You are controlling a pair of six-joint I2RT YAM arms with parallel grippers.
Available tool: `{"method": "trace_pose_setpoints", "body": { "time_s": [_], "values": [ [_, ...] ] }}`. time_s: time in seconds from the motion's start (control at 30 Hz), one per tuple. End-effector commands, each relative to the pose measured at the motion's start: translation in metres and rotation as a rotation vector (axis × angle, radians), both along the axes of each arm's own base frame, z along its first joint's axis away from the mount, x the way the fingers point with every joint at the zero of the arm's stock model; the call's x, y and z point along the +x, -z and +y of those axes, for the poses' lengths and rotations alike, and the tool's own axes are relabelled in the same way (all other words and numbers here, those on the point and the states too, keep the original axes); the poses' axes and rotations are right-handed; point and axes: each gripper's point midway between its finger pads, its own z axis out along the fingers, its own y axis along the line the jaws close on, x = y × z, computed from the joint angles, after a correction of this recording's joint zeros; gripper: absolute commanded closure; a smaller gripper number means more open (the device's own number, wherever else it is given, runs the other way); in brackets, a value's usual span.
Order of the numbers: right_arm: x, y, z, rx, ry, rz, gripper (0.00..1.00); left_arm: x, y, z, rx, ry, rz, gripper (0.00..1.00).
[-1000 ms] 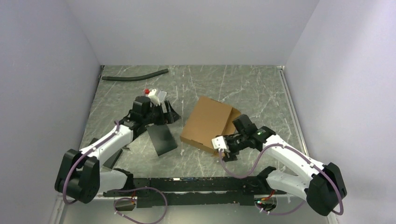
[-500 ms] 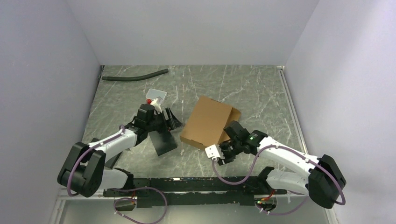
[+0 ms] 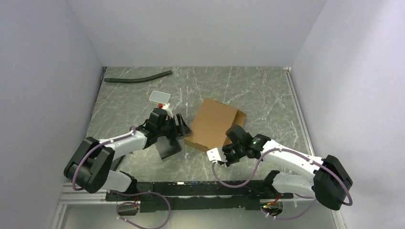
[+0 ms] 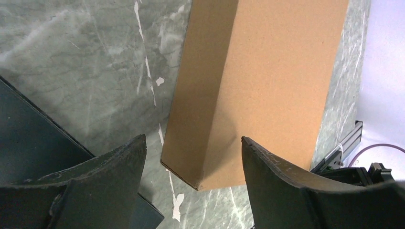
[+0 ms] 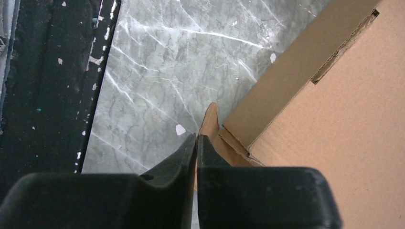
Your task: Fold the paper box
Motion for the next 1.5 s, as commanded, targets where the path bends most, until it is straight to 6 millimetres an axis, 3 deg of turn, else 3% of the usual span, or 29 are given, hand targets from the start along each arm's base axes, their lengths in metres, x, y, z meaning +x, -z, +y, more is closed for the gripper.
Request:
{"method": "trace_pose_setpoints", "body": {
  "time_s": [0.0,0.07,0.4,0.6,0.77,0.93,1.17,1.47],
  "values": [
    [0.005,-0.005,0.0,0.002,0.022,-0.027,0.96,0.012,-0.018,-0.004,-0.023,-0.028,-0.052,0.24],
    [0.005,-0.004,-0.003,-0.012,0.032,-0.023,1.0,0.01,-0.021,-0.004,-0.028,-0.028,-0.058,0.23],
    [0.007,-0.001,-0.022,-0.064,0.105,-0.008,1.0,0.005,-0.029,-0.015,-0.057,0.043,-0.105,0.21],
    [0.009,0.001,-0.027,-0.088,0.157,0.038,1.0,0.003,-0.033,-0.028,0.029,0.101,-0.159,0.2],
    [0.015,-0.001,-0.033,-0.079,0.207,0.044,1.0,0.002,-0.02,-0.037,0.137,0.132,-0.155,0.19],
    [0.022,0.0,-0.041,-0.081,0.261,0.059,1.0,0.007,0.003,-0.034,0.201,0.11,-0.107,0.21],
    [0.033,-0.001,-0.049,-0.059,0.337,0.075,1.0,0.008,0.024,-0.033,0.241,0.1,-0.048,0.31],
    [0.047,0.002,-0.06,-0.054,0.448,0.102,1.0,0.005,0.037,-0.032,0.254,0.098,-0.009,0.39]
  ]
}}
